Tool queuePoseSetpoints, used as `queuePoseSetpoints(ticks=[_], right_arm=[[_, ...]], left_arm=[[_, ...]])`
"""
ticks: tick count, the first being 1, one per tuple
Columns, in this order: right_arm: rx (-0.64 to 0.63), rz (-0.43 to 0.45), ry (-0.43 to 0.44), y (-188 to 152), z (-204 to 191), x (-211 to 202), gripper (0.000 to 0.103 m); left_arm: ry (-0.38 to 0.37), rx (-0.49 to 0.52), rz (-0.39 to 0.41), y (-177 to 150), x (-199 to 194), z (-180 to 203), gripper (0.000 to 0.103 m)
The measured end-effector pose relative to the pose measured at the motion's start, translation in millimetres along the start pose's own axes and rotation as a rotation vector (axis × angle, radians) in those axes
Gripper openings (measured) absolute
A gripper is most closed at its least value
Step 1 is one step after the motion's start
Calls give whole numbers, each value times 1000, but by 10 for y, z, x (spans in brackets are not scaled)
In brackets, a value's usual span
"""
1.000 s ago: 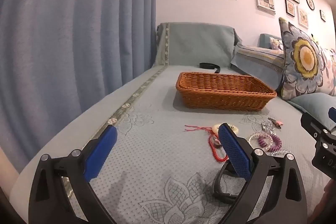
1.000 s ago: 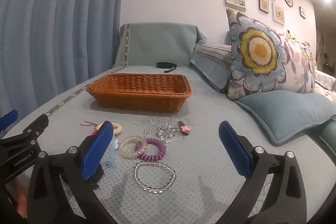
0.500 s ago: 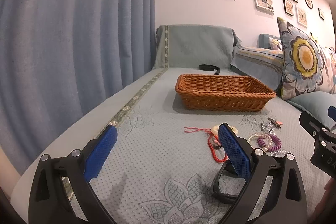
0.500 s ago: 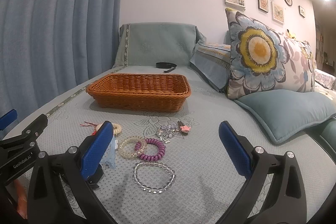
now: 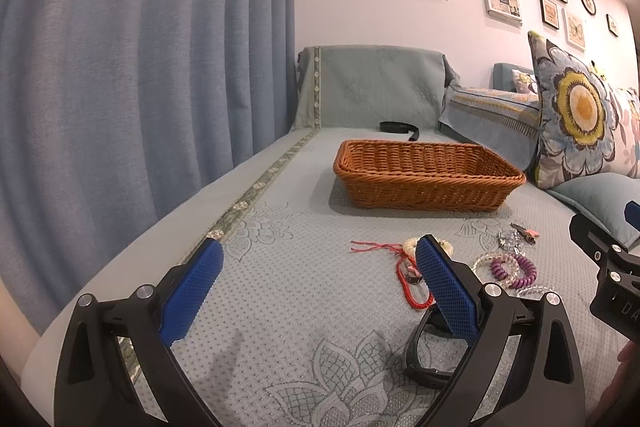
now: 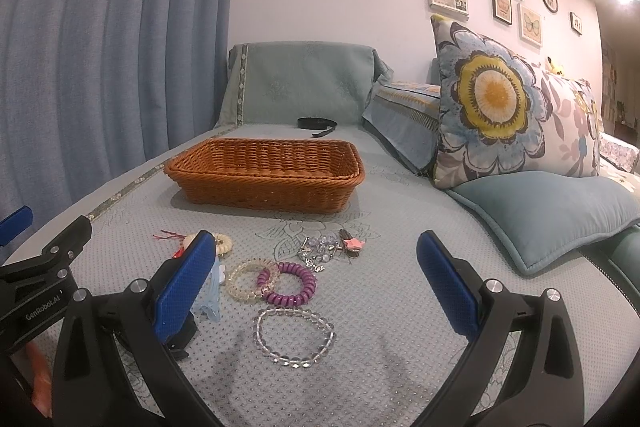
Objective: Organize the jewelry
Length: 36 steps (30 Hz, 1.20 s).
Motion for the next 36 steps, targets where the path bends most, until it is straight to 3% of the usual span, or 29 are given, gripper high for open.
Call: queuePoseSetpoints(ticks=[36], right_arm=[[-27, -8, -4, -18, -52, 11, 95]], left_arm=[[-5, -5, -23, 12, 28, 5, 94]])
Point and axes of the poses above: each gripper's, at about its wrist camera, not at the fingertips, and x roughly the way its jaws point, z to its right, y to its top, the point moved 3 cm from there along x, roughly the way its jaws point, and after that the axes turned 8 degrees about x, right-handed, at the moved point
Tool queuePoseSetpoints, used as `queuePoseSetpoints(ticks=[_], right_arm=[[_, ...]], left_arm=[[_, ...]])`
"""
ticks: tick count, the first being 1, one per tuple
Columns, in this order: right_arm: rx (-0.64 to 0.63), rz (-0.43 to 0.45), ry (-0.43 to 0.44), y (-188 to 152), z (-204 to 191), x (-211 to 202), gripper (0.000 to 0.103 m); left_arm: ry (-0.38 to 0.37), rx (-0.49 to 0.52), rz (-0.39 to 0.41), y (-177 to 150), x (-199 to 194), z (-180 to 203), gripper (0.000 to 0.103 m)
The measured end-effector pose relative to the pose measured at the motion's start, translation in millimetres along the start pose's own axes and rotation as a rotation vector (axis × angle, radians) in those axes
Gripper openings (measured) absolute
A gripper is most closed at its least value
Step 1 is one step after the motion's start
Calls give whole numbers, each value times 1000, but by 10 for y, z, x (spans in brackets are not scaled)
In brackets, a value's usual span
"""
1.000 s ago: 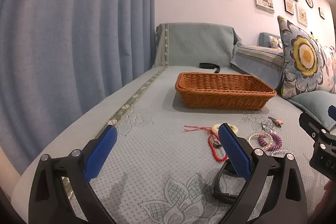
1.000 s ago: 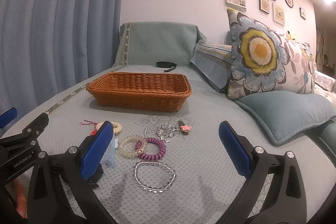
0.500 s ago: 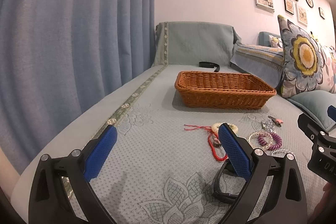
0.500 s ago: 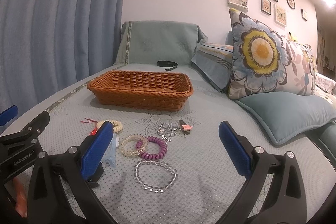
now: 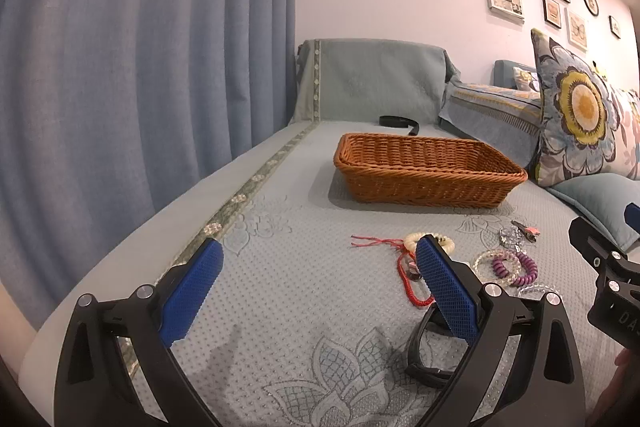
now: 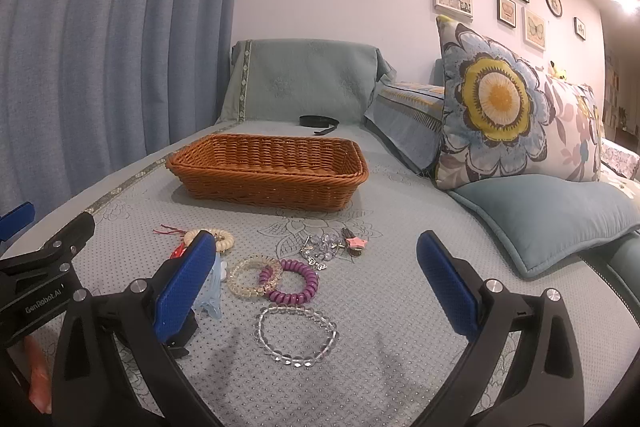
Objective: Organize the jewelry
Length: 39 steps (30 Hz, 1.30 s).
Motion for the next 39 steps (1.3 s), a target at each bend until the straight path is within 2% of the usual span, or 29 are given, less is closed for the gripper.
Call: queuePoseSetpoints(ticks=[6, 9, 12, 13, 15, 19, 23, 26, 28, 29, 32, 35, 39], right_arm=[[-20, 0, -6, -15, -33, 17, 95], [-40, -17, -27, -12, -51, 50, 95], [-98, -43, -98, 31, 0, 87, 95], [-103, -70, -87, 52, 45, 103, 95], [-82, -125, -49, 98, 161, 116, 94], [-56, -202, -17, 228, 372, 96, 81], [-1, -245, 5, 306, 559, 71, 65], [55, -332, 55, 229, 640, 164, 54], [83, -396, 96, 134, 628, 252, 51], [94, -436, 119, 63, 597, 308, 49], [78, -480, 136, -86, 487, 392, 48], [39, -514, 133, -232, 358, 478, 37], [15, -541, 120, -357, 284, 569, 36]], left_arm=[[-3, -3, -7, -5, -3, 9, 94], [-36, -22, -37, -7, 51, -44, 94], [-224, -108, -133, -12, 196, -160, 93], [-290, -151, -165, -19, 240, -213, 92], [-348, -181, -195, -27, 285, -263, 89], [-425, -171, -264, -28, 339, -217, 86], [-445, -108, -319, -40, 357, -95, 75], [-463, -77, -352, -75, 357, -14, 69], [-468, -48, -382, -121, 380, 78, 61], [-472, -38, -395, -141, 383, 109, 54], [-484, -3, -427, -207, 413, 224, 51], [-501, 16, -447, -255, 437, 306, 47], [-499, 36, -473, -331, 471, 387, 45]])
Point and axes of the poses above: each gripper's, at about its wrist camera, not at the fingertips, and x roughly the way its jaws point, z to its right, y to its top, the point moved 3 cm from there along x, roughly the way its jaws point, and after that the axes turned 8 degrees about x, right-handed, at the moved point
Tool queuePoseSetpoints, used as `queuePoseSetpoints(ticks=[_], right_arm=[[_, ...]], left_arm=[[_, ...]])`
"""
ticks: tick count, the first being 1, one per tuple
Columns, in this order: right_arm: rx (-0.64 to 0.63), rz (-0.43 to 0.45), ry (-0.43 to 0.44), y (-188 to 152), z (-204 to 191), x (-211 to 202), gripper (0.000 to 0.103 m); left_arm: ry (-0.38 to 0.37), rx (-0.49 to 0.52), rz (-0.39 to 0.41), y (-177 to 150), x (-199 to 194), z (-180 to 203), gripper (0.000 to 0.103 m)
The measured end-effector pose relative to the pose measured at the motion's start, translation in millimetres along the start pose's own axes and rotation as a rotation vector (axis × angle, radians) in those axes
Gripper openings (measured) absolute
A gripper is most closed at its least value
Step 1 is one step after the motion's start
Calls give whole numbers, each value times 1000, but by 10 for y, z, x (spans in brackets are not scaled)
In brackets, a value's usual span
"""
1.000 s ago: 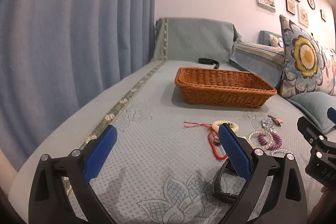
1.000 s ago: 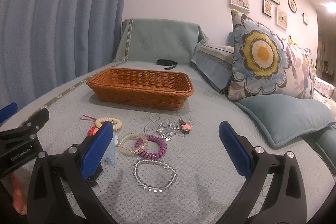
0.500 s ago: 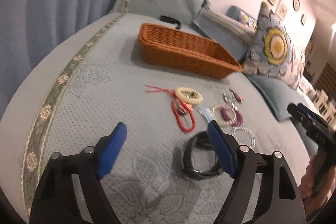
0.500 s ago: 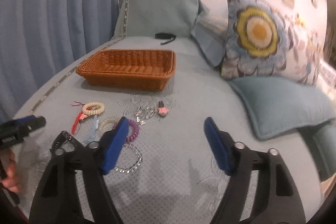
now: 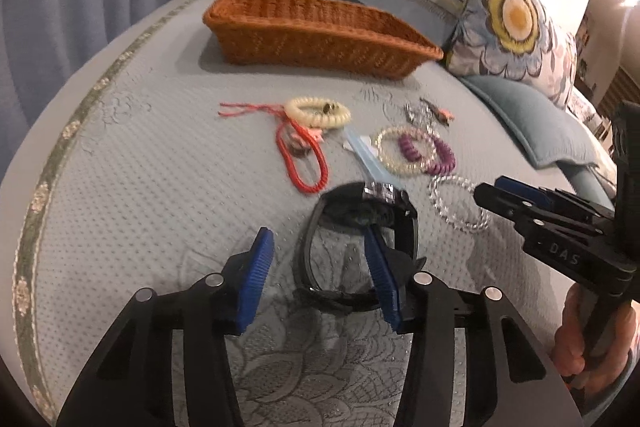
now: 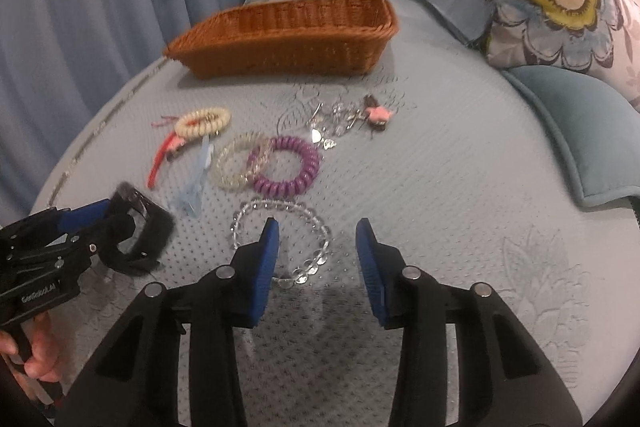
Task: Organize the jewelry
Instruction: 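Grasp the black watch with the left tool while the right tool grasps the clear bead bracelet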
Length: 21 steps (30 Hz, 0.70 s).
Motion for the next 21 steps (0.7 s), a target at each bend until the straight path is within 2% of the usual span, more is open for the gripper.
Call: queuePoseSetpoints(ticks=[4, 7, 10, 12, 13, 21], right_arm=[[-20, -12, -33, -19, -37, 114, 33], [-45, -9, -45, -9, -77, 140, 26], [-77, -7, -48, -18, -138, 143, 8], [-92, -2, -60, -23, -158, 135, 8], [-96, 4, -65, -27, -171, 124, 8], [-92, 61, -28, 20, -205, -104, 6]], left_arm=[[26, 9, 4, 11, 27, 30, 43], [55, 15, -2, 6, 46, 31, 34], [82, 24, 3, 10, 62, 37, 17], [81, 21, 11, 12, 51, 37, 12], [91, 21, 19, 19, 40, 37, 6], [82, -29, 65, 37, -62, -59, 6]])
Point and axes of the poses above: each gripper's, at about its wrist camera, not at the fingertips, and x roughly the way its jaws point, z to its right, y to its top, the point moved 3 cm from there along x, roughly the way its jaws point, and after that the axes turned 8 degrees about x, right-handed, at the moved point
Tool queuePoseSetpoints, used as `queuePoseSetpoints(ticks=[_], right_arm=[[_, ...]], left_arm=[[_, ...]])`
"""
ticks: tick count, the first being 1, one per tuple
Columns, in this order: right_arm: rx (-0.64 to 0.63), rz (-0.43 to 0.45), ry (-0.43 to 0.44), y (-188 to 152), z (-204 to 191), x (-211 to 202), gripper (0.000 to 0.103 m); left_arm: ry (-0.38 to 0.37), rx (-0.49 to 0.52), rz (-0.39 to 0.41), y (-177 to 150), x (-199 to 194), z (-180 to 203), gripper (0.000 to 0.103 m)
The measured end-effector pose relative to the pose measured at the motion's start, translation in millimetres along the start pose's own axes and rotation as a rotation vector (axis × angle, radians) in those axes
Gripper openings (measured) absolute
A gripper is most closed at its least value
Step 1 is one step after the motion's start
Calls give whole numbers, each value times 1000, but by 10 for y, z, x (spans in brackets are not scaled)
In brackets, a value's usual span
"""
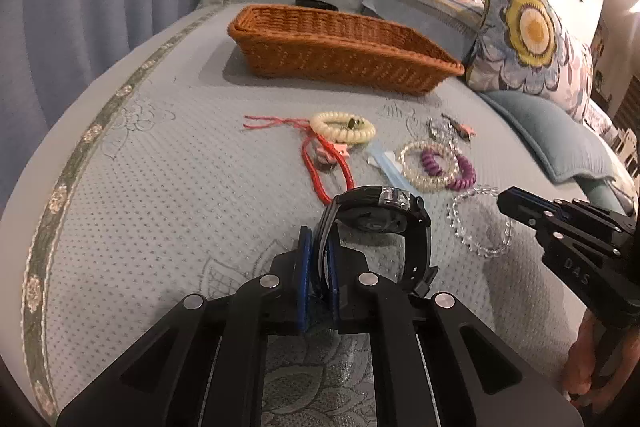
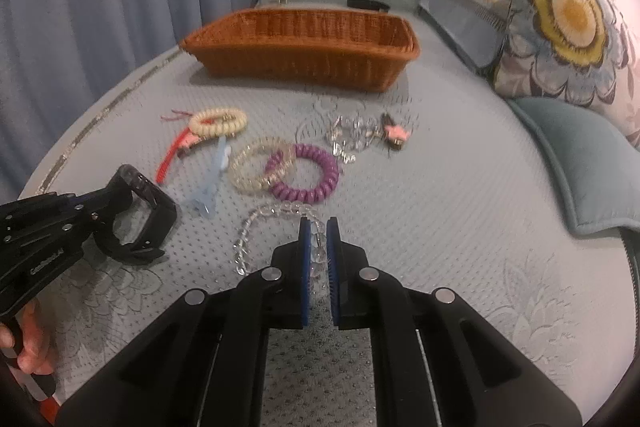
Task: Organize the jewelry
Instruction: 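Grasp the black watch with the left tool while the right tool grasps the clear bead bracelet, then lower the watch into the wicker basket with the left tool while the right tool drops the bracelet in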
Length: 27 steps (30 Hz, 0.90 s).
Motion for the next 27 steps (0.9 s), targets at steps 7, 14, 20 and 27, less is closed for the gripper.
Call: queuePoseSetpoints(ticks=[7, 14, 20, 27], right_arm=[[2, 67, 22, 107, -14, -263, 6], [19, 122, 39, 319, 2, -471, 6], [-2, 160, 43, 645, -50, -503, 6], [-51, 219, 38, 1362, -121, -337, 6]], left_arm=[[-4, -2, 76, 119, -199, -11, 6], [2, 15, 120, 356, -391, -31, 6], [12, 14, 153, 698, -393, -137, 6], [19, 14, 185, 1332, -97, -307, 6]])
Point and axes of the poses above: each gripper's, at about its wrist camera, not at the fingertips, and x roughly the way its jaws point, z to its right, y to its top, the point moved 3 cm from there along x, roughly the way its jaws point, and after that the axes turned 8 degrees about x, right-handed, at the moved point
